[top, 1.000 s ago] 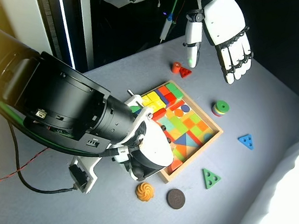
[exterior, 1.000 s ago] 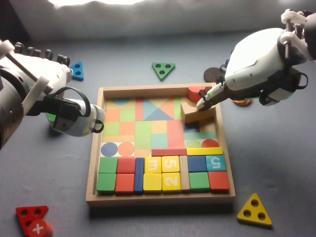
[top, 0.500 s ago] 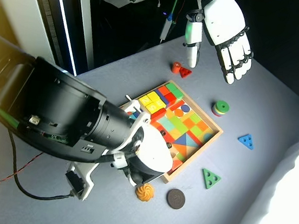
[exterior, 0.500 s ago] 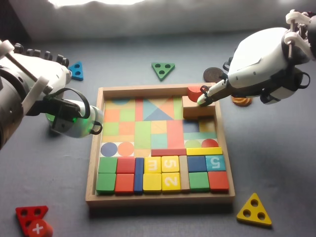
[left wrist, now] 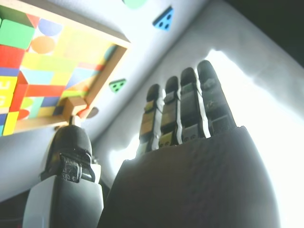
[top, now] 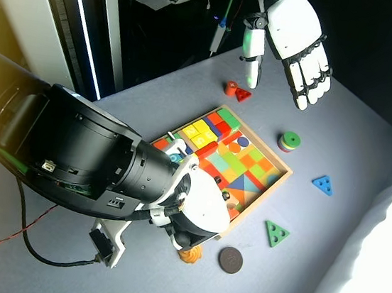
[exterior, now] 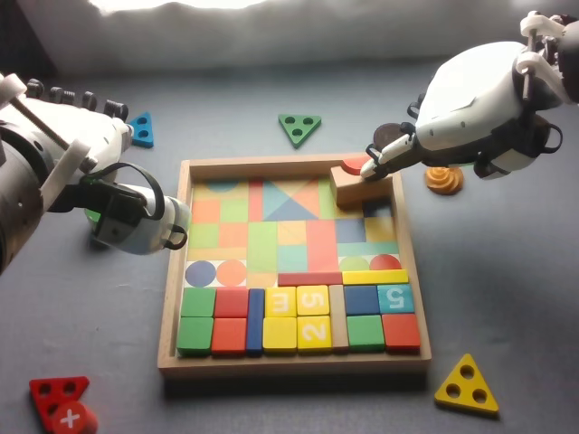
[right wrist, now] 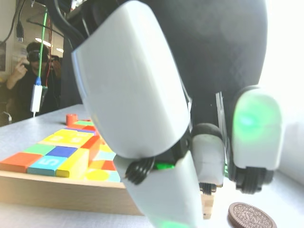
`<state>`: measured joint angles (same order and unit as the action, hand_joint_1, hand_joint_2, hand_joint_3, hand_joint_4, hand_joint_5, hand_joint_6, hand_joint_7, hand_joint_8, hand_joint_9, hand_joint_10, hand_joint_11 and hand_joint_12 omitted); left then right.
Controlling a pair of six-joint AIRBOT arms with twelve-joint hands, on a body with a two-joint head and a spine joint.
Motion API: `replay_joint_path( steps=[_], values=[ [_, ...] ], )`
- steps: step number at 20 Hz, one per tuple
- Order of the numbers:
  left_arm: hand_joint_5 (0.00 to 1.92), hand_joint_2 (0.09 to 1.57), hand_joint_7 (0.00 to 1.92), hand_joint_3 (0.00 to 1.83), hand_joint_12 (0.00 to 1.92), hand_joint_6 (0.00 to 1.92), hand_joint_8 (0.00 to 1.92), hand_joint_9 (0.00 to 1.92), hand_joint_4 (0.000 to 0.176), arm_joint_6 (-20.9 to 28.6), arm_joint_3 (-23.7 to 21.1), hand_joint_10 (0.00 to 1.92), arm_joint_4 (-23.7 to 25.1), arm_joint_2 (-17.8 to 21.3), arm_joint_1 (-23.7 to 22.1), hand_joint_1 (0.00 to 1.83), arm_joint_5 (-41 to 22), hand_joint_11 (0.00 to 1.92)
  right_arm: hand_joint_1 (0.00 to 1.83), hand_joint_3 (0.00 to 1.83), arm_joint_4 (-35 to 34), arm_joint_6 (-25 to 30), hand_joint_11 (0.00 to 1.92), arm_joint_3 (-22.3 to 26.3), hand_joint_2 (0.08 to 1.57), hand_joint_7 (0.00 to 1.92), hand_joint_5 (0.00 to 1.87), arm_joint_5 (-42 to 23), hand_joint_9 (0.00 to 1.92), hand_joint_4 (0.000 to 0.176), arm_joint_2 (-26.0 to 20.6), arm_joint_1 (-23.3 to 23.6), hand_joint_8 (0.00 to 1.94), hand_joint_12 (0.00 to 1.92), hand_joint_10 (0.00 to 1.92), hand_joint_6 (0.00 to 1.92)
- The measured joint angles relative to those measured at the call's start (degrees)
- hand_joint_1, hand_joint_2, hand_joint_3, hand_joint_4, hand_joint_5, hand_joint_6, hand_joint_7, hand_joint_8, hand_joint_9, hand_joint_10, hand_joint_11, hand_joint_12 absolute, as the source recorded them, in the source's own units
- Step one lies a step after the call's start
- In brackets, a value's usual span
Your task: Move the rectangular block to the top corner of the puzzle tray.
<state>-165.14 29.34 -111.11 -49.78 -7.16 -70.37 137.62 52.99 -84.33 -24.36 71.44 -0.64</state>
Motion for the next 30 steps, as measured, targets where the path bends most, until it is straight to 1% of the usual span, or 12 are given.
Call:
replay_joint_path(
  steps=[2,5,6,9,12,13,17,20,25,28,29,30],
  values=[
    [0.13,1.26,0.10,0.00,0.22,0.00,0.00,0.09,0.000,0.0,0.0,0.01,0.0,0.0,0.0,0.02,0.1,0.00,1.83,0.00,0.0,-0.2,1.61,-0.5,1.16,1.01,0.24,0.5,1.45,0.003,0.4,-0.3,1.94,1.92,1.92,0.00],
    [0.15,1.25,0.12,0.00,0.29,0.00,0.00,0.12,0.000,0.0,0.0,0.00,0.0,0.0,0.0,0.08,0.0,0.00,1.83,0.00,-0.3,-0.2,1.65,-1.5,1.15,1.12,0.25,0.5,1.48,0.027,0.9,-0.4,1.94,1.92,1.92,0.01],
    [0.15,1.26,0.13,0.00,0.32,0.00,0.00,0.13,0.000,0.0,0.0,0.01,0.0,0.0,0.0,0.05,0.0,0.00,1.83,0.00,-0.5,-0.1,1.66,-1.8,1.15,1.15,0.25,0.4,1.49,0.013,1.0,-0.4,1.94,1.92,1.92,0.00],
    [0.12,1.27,0.09,0.00,0.22,0.00,0.00,0.09,0.000,0.0,0.0,0.01,-0.1,0.0,0.0,0.00,0.0,0.00,1.83,0.00,-0.6,-0.1,1.66,-2.3,1.16,1.13,0.26,0.3,1.51,0.019,1.2,-0.4,1.94,1.92,1.92,0.00],
    [0.19,1.26,0.16,0.00,0.41,0.01,0.01,0.16,0.000,0.0,0.0,0.02,-0.2,0.0,0.0,0.08,0.0,0.00,1.83,0.00,-0.6,-0.1,1.64,-2.3,1.16,1.04,0.26,0.3,1.50,0.007,1.2,-0.4,1.94,1.92,1.92,0.01],
    [0.10,1.28,0.08,0.00,0.16,0.00,0.00,0.07,0.000,0.0,0.0,0.00,-0.1,0.0,0.0,0.03,0.0,0.00,1.83,0.00,-0.6,-0.1,1.67,-2.3,1.16,1.17,0.26,0.3,1.52,0.013,1.2,-0.4,1.94,1.92,1.92,0.00],
    [0.13,1.26,0.11,0.00,0.24,0.00,0.00,0.11,0.000,0.0,0.0,0.00,-0.4,0.0,-0.4,0.03,0.0,0.00,1.83,0.00,-0.6,-0.2,1.65,-2.4,1.16,1.02,0.27,-0.1,1.50,0.000,1.2,-0.2,1.94,1.92,1.92,0.01],
    [0.16,1.26,0.15,0.00,0.35,0.00,0.00,0.14,0.000,0.0,0.0,0.00,-0.5,0.0,-0.4,0.10,0.0,0.00,1.83,0.00,-0.3,-0.2,1.66,-2.4,1.15,1.09,0.22,-0.9,1.50,0.000,1.2,1.0,1.94,1.92,1.92,0.00],
    [0.12,1.28,0.09,0.00,0.15,0.01,0.00,0.08,0.000,0.0,0.0,0.00,-0.5,0.0,-0.4,0.03,-0.1,0.00,1.83,0.00,0.6,-0.6,1.66,-2.6,1.14,1.09,0.28,-2.1,1.51,0.000,1.3,2.6,1.94,1.92,1.92,0.01],
    [0.15,1.27,0.13,0.00,0.26,0.00,0.00,0.12,0.000,0.0,0.0,0.01,-0.5,0.0,-0.5,0.05,-0.1,0.00,1.83,0.00,0.6,-1.5,1.63,-2.6,1.15,1.09,0.27,-2.3,1.49,0.024,1.3,3.8,1.94,1.92,1.92,0.01],
    [0.13,1.28,0.12,0.00,0.28,0.00,0.00,0.11,0.000,0.0,0.0,0.00,-0.5,0.0,-0.5,0.01,-0.1,0.00,1.83,0.00,0.5,-1.9,1.64,-2.6,1.16,1.06,0.25,-2.4,1.50,0.005,1.3,4.0,1.94,1.92,1.92,0.00],
    [0.16,1.27,0.14,0.00,0.33,0.01,0.01,0.14,0.000,0.0,0.0,0.01,-0.5,0.0,-0.5,0.02,-0.2,0.00,1.83,0.00,0.6,-1.9,1.64,-2.6,1.16,1.06,0.25,-2.5,1.50,0.005,1.3,4.4,1.94,1.92,1.92,0.00]
  ],
)
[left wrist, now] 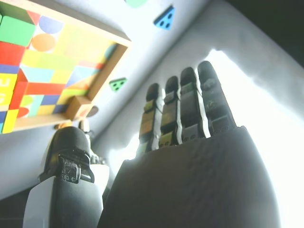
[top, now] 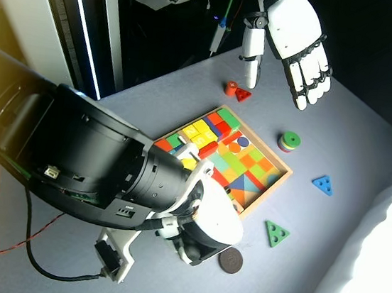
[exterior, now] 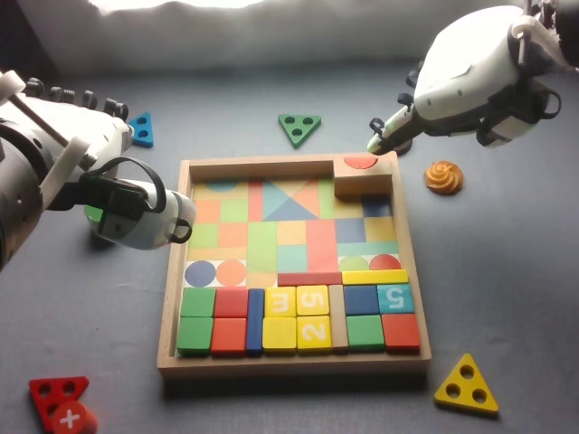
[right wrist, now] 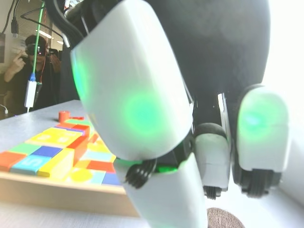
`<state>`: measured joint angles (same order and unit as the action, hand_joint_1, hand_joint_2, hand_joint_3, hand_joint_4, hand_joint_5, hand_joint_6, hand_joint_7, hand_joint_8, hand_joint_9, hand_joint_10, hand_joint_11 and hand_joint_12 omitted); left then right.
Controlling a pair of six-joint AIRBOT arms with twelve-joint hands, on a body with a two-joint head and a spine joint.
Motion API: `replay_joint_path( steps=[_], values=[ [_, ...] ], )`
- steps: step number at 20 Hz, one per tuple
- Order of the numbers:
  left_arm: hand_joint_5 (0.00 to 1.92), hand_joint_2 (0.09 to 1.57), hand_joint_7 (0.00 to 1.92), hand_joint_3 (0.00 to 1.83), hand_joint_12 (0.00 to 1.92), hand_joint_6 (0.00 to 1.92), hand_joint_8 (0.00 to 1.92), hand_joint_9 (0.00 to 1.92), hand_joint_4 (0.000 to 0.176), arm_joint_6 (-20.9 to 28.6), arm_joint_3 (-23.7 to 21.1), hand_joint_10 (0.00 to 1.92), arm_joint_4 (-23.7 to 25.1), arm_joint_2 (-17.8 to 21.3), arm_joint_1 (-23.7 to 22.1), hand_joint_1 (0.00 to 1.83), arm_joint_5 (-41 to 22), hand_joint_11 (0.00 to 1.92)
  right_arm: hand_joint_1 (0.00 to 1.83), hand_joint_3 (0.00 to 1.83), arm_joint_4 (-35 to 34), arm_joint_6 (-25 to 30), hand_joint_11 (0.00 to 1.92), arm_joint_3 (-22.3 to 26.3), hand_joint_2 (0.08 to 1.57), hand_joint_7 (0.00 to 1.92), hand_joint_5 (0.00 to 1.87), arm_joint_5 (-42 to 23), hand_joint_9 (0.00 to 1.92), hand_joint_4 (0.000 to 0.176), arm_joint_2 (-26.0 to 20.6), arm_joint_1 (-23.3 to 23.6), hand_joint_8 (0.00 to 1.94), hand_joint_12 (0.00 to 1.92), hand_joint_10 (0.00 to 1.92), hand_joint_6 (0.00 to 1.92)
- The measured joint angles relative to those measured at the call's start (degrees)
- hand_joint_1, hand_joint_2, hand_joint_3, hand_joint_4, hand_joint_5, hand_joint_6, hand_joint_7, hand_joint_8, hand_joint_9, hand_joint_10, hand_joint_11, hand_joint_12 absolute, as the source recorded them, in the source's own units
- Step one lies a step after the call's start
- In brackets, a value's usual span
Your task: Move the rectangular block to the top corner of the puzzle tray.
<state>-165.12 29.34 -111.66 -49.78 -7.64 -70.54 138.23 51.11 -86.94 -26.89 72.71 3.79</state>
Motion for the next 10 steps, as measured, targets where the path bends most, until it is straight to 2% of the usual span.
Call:
replay_joint_path(
  steps=[2,3,5,6,8,10],
  values=[
    [0.12,1.28,0.09,0.00,0.17,0.00,0.00,0.09,0.000,0.0,0.0,0.00,-0.1,0.0,-0.1,0.02,0.0,0.00,1.83,0.00,0.0,0.0,1.68,0.0,1.15,1.12,0.26,-0.7,1.52,0.000,0.0,1.1,1.94,1.92,1.92,0.01],
    [0.14,1.27,0.11,0.00,0.22,0.01,0.01,0.11,0.000,0.0,0.0,0.01,-0.1,0.0,-0.1,0.04,0.0,0.00,1.83,0.00,0.0,0.0,1.67,0.0,1.15,1.09,0.26,-1.1,1.52,0.000,-0.1,2.0,1.94,1.92,1.92,0.00],
    [0.14,1.27,0.12,0.00,0.25,0.00,0.00,0.12,0.000,0.0,0.0,0.01,-0.1,0.0,-0.1,0.05,0.0,0.00,1.83,0.00,-0.1,0.0,1.69,0.0,1.14,1.14,0.27,-1.7,1.52,0.004,-0.6,3.9,1.94,1.92,1.92,0.00],
    [0.15,1.26,0.13,0.00,0.25,0.01,0.01,0.12,0.000,0.0,0.0,0.01,-0.1,0.0,-0.1,0.05,0.0,0.00,1.83,0.00,-2.1,0.0,1.69,0.1,1.14,1.15,0.27,-2.1,1.53,0.006,-1.2,4.8,1.94,1.92,1.92,0.00],
    [0.16,1.27,0.14,0.00,0.29,0.01,0.01,0.13,0.000,0.0,0.0,0.01,-0.2,0.0,-0.1,0.04,-0.3,0.00,1.83,0.00,-9.3,-0.5,1.71,0.2,1.14,1.14,0.28,-3.3,1.54,0.000,-3.3,6.0,1.94,1.92,1.92,0.01],
    [0.16,1.27,0.15,0.00,0.30,0.01,0.01,0.13,0.000,0.0,0.0,0.01,-0.2,0.0,-0.2,0.04,-0.2,0.00,1.83,0.00,-11.7,-0.8,1.71,2.1,1.14,1.14,0.28,-2.4,1.54,0.000,-5.7,6.3,1.94,1.92,1.92,0.01]
  ],
)
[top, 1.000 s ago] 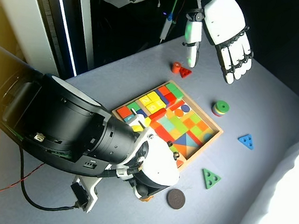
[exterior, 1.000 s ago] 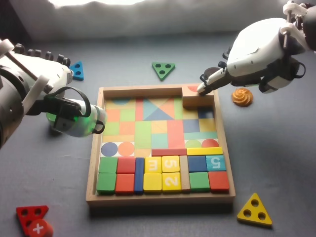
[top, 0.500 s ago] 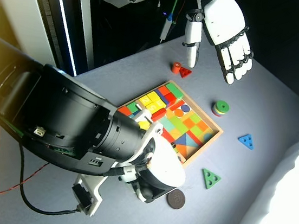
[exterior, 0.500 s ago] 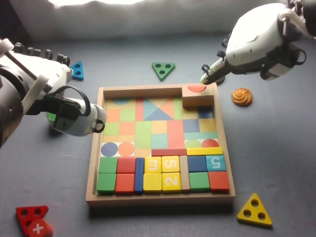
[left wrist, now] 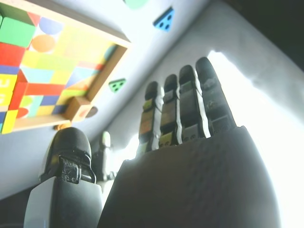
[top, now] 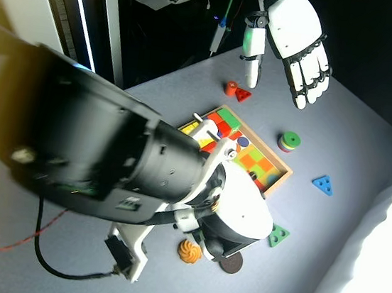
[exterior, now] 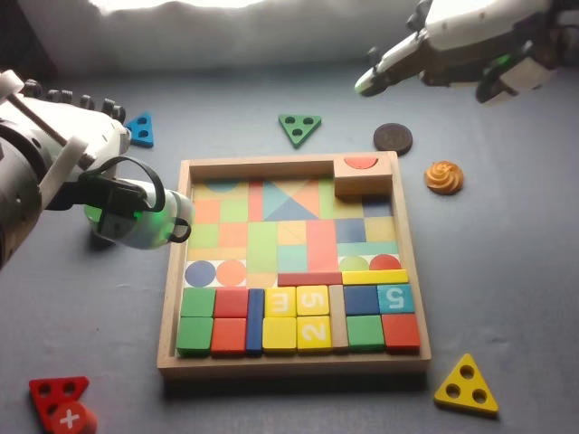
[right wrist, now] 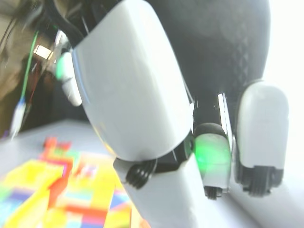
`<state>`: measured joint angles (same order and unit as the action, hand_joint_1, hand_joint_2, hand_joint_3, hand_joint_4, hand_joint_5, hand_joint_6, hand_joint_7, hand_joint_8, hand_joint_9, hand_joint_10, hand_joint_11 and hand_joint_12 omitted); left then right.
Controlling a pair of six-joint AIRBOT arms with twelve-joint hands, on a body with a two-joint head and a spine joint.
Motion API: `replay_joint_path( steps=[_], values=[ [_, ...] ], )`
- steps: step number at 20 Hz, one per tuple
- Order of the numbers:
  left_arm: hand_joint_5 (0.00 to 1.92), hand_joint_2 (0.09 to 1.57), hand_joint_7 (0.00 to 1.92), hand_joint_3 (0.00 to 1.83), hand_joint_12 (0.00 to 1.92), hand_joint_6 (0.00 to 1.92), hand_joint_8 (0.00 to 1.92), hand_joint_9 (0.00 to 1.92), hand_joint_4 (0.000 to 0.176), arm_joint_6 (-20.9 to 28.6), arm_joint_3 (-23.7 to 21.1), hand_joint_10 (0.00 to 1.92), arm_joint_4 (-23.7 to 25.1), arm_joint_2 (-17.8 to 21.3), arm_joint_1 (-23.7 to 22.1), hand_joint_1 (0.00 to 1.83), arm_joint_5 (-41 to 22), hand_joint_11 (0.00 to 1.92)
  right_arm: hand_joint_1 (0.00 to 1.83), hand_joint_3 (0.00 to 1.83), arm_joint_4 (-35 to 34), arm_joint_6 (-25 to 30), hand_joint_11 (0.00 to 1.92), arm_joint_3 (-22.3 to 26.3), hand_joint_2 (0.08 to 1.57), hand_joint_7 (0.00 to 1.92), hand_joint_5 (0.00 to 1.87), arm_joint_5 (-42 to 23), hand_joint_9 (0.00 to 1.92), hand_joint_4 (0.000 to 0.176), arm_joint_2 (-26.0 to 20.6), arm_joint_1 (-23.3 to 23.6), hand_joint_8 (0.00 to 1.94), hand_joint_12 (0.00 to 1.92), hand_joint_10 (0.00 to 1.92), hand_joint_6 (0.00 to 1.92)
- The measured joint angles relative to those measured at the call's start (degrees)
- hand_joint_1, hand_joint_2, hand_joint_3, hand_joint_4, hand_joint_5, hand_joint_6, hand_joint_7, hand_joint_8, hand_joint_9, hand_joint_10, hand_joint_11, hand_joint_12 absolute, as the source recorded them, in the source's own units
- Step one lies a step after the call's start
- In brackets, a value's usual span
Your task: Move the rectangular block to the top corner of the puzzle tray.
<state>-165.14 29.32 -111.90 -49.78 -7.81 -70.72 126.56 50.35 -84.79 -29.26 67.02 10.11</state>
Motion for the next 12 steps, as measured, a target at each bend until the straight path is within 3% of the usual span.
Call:
replay_joint_path(
  steps=[4,6,9,10,11,12],
  values=[
    [0.13,1.28,0.11,0.00,0.20,0.00,0.00,0.10,0.000,0.0,0.0,0.00,0.0,0.0,0.0,0.04,-0.1,0.00,1.83,0.00,-0.7,-1.9,1.70,12.2,1.14,1.15,0.25,6.3,1.52,0.007,-8.9,-0.3,1.94,1.92,1.92,0.00],
    [0.11,1.27,0.09,0.00,0.20,0.00,0.00,0.10,0.000,0.0,0.0,0.00,0.0,0.0,0.0,0.02,0.2,0.00,1.83,0.00,-0.8,-2.0,1.70,15.2,1.14,1.12,0.26,7.3,1.53,0.002,-10.5,-1.1,1.94,1.92,1.92,0.00],
    [0.12,1.27,0.11,0.00,0.18,0.01,0.01,0.09,0.000,0.0,0.0,0.00,0.0,0.0,0.0,0.03,0.1,0.00,1.83,0.00,-1.1,-2.0,1.67,16.5,1.15,1.02,0.27,8.1,1.50,0.000,-11.2,-1.2,1.86,1.92,1.92,0.00],
    [0.21,1.26,0.21,0.00,0.42,0.00,0.00,0.20,0.000,0.0,0.0,0.00,0.0,0.0,-0.1,0.04,0.1,0.00,1.81,0.01,-1.3,-2.0,1.64,16.8,1.17,1.01,0.23,9.1,1.48,0.000,-11.6,-1.6,1.92,1.92,1.92,0.00],
    [0.22,1.27,0.23,0.00,0.49,0.00,0.00,0.23,0.000,-0.1,0.0,0.00,0.0,0.0,-0.1,0.01,0.1,0.00,1.81,0.01,-1.2,-1.5,1.62,16.8,1.17,1.12,0.22,9.6,1.48,0.002,-11.8,-2.1,1.94,1.92,1.92,0.00],
    [0.20,1.27,0.23,0.00,0.46,0.00,0.00,0.22,0.000,-0.2,0.0,0.00,0.0,0.0,-0.1,0.00,0.0,0.00,1.83,0.00,-1.2,-1.5,1.63,16.8,1.17,1.21,0.22,9.8,1.50,0.023,-11.9,-2.6,1.94,1.92,1.92,0.00]
  ],
)
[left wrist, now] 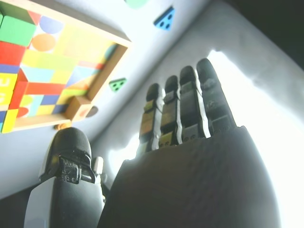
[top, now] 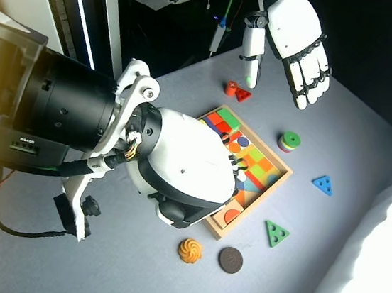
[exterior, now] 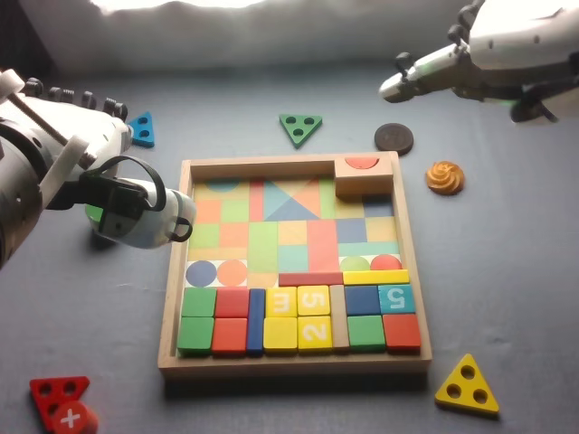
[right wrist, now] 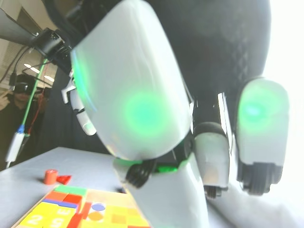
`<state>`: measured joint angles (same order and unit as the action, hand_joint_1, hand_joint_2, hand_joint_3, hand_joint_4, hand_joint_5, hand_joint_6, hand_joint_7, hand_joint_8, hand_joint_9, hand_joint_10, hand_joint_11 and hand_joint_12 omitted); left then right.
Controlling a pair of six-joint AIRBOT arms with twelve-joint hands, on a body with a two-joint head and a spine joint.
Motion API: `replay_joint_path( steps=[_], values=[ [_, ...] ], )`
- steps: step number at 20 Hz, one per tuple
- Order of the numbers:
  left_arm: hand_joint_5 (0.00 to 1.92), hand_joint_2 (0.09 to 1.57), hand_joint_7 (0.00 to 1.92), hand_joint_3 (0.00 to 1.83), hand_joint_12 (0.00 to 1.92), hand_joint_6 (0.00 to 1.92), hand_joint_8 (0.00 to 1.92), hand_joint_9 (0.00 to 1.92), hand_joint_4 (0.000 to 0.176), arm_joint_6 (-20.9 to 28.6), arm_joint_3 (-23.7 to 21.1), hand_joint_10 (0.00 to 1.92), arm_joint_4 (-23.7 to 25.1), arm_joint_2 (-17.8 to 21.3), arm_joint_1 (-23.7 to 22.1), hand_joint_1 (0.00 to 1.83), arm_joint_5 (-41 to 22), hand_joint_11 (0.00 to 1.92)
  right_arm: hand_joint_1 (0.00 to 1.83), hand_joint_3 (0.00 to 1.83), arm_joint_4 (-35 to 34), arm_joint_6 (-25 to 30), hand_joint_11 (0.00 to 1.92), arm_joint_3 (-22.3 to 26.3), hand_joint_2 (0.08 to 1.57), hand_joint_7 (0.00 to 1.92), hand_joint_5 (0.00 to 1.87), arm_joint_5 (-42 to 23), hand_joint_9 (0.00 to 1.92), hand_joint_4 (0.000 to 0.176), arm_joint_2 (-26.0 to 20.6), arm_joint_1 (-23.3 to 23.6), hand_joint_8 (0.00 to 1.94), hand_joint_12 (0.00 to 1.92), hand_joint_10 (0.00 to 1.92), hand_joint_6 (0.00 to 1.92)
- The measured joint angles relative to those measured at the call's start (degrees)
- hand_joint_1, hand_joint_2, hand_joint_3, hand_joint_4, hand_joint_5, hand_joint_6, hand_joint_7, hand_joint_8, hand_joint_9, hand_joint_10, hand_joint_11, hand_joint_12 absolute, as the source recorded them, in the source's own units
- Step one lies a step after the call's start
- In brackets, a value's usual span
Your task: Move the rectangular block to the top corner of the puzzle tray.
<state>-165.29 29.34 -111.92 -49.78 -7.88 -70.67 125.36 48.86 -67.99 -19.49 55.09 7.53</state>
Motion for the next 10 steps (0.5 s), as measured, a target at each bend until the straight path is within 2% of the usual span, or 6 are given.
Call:
replay_joint_path(
  steps=[3,4,5,6,7,10],
  values=[
    [0.19,1.28,0.23,0.00,0.45,0.00,0.00,0.22,0.000,-0.1,0.0,0.00,0.0,0.0,-0.1,0.00,0.2,0.00,1.83,0.00,-0.8,-0.2,1.63,0.0,1.16,1.26,0.23,0.0,1.51,0.015,-0.2,-0.7,1.94,1.92,1.92,0.01],
    [0.18,1.28,0.22,0.00,0.44,0.00,0.00,0.21,0.000,-0.1,0.0,0.00,0.0,0.0,-0.1,0.00,0.3,0.00,1.83,0.00,-4.8,-3.6,1.62,0.0,1.16,1.19,0.23,0.4,1.50,0.014,-0.1,-1.5,1.94,1.92,1.92,0.01],
    [0.18,1.28,0.21,0.00,0.42,0.00,0.00,0.20,0.000,-0.1,0.0,0.00,0.0,0.0,-0.1,0.00,0.2,0.00,1.82,0.00,-10.2,-8.8,1.59,0.0,1.16,1.18,0.27,0.5,1.49,0.036,-0.1,-2.4,1.94,1.92,1.92,0.02],
    [0.11,1.27,0.12,0.00,0.25,0.00,0.01,0.11,0.000,-0.1,0.0,0.00,0.0,0.0,-0.1,0.00,0.1,0.00,1.83,0.00,-14.3,-12.8,1.64,0.0,1.16,1.03,0.26,0.2,1.51,0.021,-0.1,-3.0,1.94,1.92,1.92,0.01],
    [0.10,1.26,0.10,0.00,0.21,0.00,0.01,0.10,0.000,-0.1,0.0,0.00,0.0,0.0,-0.1,0.00,0.1,0.00,1.83,0.00,-20.1,-18.2,1.66,0.1,1.16,1.03,0.26,-0.2,1.52,0.016,-0.1,-3.6,1.94,1.92,1.92,0.01],
    [0.13,1.26,0.12,0.00,0.29,0.01,0.01,0.11,0.000,-0.1,0.0,0.01,0.0,0.0,-0.1,0.02,0.1,0.00,1.83,0.00,-33.2,-30.9,1.69,0.1,1.14,1.14,0.26,-2.4,1.52,0.006,-1.0,-5.0,1.94,1.92,1.92,0.01]
  ],
)
